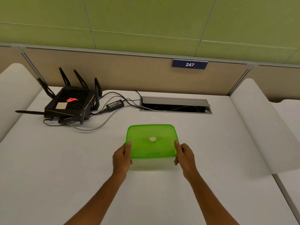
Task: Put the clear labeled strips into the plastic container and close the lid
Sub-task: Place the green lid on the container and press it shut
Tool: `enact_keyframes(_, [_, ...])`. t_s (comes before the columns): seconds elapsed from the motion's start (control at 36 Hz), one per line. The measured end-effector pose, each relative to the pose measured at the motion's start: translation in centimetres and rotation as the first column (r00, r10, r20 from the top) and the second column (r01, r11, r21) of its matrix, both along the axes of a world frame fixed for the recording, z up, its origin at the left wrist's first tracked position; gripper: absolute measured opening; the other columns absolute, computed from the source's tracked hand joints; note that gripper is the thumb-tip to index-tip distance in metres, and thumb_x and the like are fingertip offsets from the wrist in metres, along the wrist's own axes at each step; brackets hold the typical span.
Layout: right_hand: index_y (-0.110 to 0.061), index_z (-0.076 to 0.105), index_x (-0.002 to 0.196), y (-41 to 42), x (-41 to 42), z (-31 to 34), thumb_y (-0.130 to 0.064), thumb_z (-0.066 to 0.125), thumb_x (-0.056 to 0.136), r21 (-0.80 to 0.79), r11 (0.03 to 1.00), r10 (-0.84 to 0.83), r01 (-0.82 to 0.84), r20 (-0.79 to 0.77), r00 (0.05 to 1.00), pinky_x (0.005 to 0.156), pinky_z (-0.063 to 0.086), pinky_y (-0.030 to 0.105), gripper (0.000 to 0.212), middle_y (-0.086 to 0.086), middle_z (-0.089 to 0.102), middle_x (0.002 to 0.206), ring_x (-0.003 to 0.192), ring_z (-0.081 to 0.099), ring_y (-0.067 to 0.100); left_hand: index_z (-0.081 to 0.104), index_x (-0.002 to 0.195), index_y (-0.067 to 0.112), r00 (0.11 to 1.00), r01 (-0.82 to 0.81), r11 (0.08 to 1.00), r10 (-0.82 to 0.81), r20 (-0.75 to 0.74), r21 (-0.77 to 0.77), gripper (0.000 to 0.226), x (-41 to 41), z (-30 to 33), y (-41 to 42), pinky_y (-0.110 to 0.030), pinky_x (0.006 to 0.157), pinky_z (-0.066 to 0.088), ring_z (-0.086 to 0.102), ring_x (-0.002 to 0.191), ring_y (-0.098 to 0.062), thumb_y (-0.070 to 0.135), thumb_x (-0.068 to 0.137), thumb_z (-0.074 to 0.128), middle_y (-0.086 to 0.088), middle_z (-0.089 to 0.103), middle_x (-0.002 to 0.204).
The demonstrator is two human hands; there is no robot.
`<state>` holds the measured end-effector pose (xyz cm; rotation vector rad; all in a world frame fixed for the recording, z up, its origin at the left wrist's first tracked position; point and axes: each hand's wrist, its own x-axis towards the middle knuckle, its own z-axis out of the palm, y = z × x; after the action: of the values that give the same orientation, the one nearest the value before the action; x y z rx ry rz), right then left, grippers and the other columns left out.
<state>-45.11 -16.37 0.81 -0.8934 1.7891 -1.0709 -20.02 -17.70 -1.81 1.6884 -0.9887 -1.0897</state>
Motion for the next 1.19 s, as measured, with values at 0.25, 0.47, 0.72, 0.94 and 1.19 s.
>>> enact_keyframes(0.25, [-0.008, 0.047, 0.083, -7.2, -0.8, 1.0, -0.04, 0.065, 0.096, 0.071, 0.997, -0.034, 0.034, 0.004, 0.999, 0.046, 0.056, 0.032, 0.039, 0.015, 0.057, 0.072, 0.051, 0.063, 0.021, 0.068, 0.08, 0.003, 0.99, 0.076, 0.997, -0.074, 0.119, -0.015, 0.047, -0.2, 0.7, -8.3, -0.025, 0.045, 0.044, 0.062, 0.042, -0.021, 0.039, 0.105, 0.051, -0.013, 0.051, 0.059])
enact_keyframes(0.47, [-0.003, 0.049, 0.081, -11.4, -0.6, 0.2, -0.028, 0.068, 0.096, 0.108, 0.992, -0.063, 0.071, -0.079, 0.995, 0.053, 0.06, 0.039, 0.035, 0.023, 0.067, 0.073, 0.046, 0.064, 0.021, 0.073, 0.091, 0.002, 0.977, 0.114, 0.993, -0.11, 0.185, -0.01, 0.041, -0.1, 0.3, -12.1, -0.013, 0.042, 0.043, 0.071, 0.053, -0.031, 0.034, 0.106, 0.05, -0.026, 0.067, 0.081])
enact_keyframes(0.72, [0.002, 0.069, 0.065, -12.9, -0.7, -0.6, -0.022, 0.075, 0.09, 0.029, 0.995, -0.09, 0.098, -0.197, 0.976, 0.071, 0.06, 0.036, 0.035, 0.009, 0.068, 0.051, 0.048, 0.071, 0.02, 0.073, 0.108, 0.002, 0.977, 0.132, 0.991, -0.136, 0.166, 0.031, 0.036, -0.1, 0.3, -14.1, -0.012, 0.043, 0.047, 0.073, 0.069, -0.04, 0.031, 0.107, 0.05, -0.025, 0.067, 0.093])
enact_keyframes(0.94, [0.003, 0.069, 0.064, -13.1, -0.4, -0.4, -0.022, 0.076, 0.09, 0.011, 0.993, -0.111, 0.115, -0.207, 0.972, 0.063, 0.057, 0.031, 0.037, 0.01, 0.068, 0.049, 0.044, 0.07, 0.019, 0.074, 0.105, 0.008, 0.976, 0.128, 0.991, -0.135, 0.173, 0.048, 0.038, -0.2, 0.5, -14.1, -0.016, 0.047, 0.046, 0.074, 0.063, -0.035, 0.034, 0.107, 0.048, -0.024, 0.07, 0.088])
enact_keyframes(1.19, [-0.006, 0.064, 0.062, -12.5, -1.2, -1.2, -0.042, 0.06, 0.095, 0.058, 0.993, -0.074, 0.098, -0.328, 0.942, 0.067, 0.06, 0.04, 0.049, 0.006, 0.068, 0.052, 0.049, 0.07, 0.019, 0.07, 0.122, 0.011, 0.934, 0.22, 0.964, -0.252, 0.254, 0.147, 0.069, 1.3, -0.5, -13.6, -0.053, 0.085, 0.06, 0.072, 0.092, -0.038, 0.066, 0.093, 0.041, -0.016, 0.074, 0.091])
